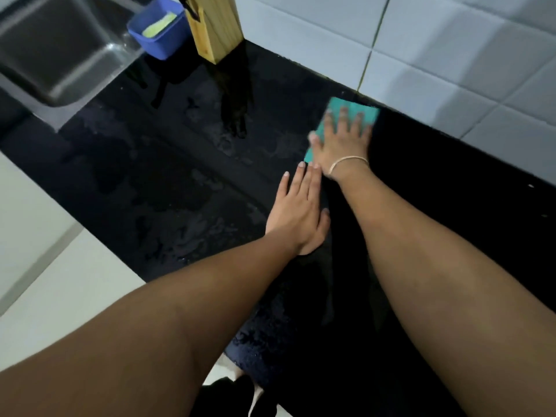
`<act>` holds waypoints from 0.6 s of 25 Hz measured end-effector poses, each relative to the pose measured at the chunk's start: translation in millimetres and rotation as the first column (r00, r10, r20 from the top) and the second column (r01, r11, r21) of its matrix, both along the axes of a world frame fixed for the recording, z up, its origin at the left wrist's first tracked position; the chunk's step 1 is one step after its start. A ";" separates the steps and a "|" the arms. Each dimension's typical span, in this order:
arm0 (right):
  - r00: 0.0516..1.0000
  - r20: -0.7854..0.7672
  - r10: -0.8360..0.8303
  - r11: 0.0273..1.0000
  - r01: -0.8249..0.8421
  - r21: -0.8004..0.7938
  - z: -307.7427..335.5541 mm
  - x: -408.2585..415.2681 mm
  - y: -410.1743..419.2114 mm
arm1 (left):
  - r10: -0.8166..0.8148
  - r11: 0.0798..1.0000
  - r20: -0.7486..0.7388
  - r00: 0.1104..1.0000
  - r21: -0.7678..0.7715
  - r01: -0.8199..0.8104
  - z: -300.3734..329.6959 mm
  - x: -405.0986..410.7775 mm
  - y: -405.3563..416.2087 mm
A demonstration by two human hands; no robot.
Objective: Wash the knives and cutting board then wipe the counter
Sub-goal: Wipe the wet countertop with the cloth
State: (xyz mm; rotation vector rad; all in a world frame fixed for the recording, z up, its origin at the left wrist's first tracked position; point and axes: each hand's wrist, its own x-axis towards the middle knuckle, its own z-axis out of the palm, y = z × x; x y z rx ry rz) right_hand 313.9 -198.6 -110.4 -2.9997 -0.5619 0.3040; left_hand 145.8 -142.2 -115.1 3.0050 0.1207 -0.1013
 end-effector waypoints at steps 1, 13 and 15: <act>0.991 -0.004 0.135 0.991 -0.135 -0.003 0.4 0.2 17.3 | 0.026 1.000 0.000 1.000 -0.005 -0.026 -0.8 -0.7 -0.2; 0.990 0.002 0.138 0.990 -0.138 0.001 -3.7 -1.0 -24.6 | 0.035 0.992 0.025 0.999 -0.121 -0.031 4.1 -0.2 -2.0; 0.994 0.020 0.111 0.994 -0.111 -0.018 -7.4 -3.4 -36.6 | 0.039 0.989 0.032 0.999 -0.142 -0.034 3.0 1.0 -0.2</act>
